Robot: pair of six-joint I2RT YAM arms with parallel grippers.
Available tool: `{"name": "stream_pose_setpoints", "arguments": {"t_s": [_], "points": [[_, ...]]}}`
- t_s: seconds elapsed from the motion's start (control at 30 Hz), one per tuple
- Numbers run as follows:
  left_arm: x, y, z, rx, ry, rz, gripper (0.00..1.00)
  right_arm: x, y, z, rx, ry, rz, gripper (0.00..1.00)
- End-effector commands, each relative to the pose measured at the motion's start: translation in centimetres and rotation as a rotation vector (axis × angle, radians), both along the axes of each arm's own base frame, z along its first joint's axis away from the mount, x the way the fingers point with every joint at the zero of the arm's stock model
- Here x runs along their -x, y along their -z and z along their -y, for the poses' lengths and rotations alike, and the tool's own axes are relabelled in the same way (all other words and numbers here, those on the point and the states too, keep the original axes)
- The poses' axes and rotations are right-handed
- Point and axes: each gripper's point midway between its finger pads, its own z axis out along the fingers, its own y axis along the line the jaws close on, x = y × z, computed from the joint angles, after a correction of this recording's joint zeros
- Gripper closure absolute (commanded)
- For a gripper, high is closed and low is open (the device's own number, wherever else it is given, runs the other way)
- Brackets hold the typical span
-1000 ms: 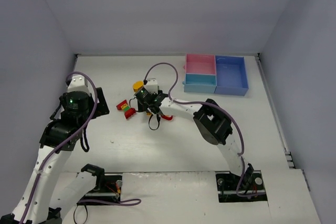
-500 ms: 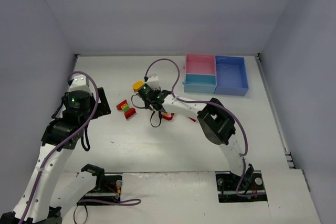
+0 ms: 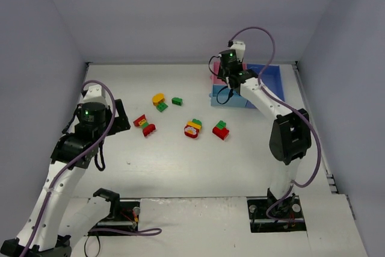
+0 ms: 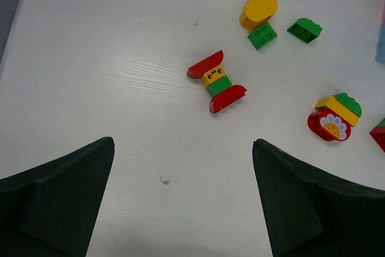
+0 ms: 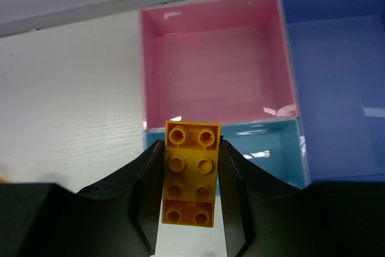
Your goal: Sort the legos into containers by color
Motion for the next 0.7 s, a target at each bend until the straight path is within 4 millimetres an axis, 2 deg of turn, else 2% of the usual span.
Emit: {"name": "stream_pose_setpoints", "arguments": {"t_s": [0.0, 0.07, 0.17, 0.43, 0.67], "points": [[-1.0, -1.5, 0.4, 0.022, 0.002, 0.062, 0.09, -2.5, -3.0, 0.8, 0.001, -0.032, 0.08, 1.0], [-1.0, -1.5, 0.4, 0.021, 0.002, 0.062, 0.09, -3.6, -2.4, 2.0, 0.012, -0.017, 0.077, 1.0], [-0.9, -1.4, 0.4, 0.022, 0.006, 0.056, 0.09, -4.2, -2.1, 2.8, 0.005, 0.001, 0.073, 1.0], [-0.7, -0.5, 0.5, 0.037, -0.001, 0.036, 0.09, -2.6, 2.8, 4.1, -0.014, 0.09, -0.017, 0.99], [-0.8, -0.3, 0.7, 0.041, 0.004, 0.029, 0.09, -1.5, 5.5, 5.9, -0.08, 0.243, -0.046, 0.99]]}}
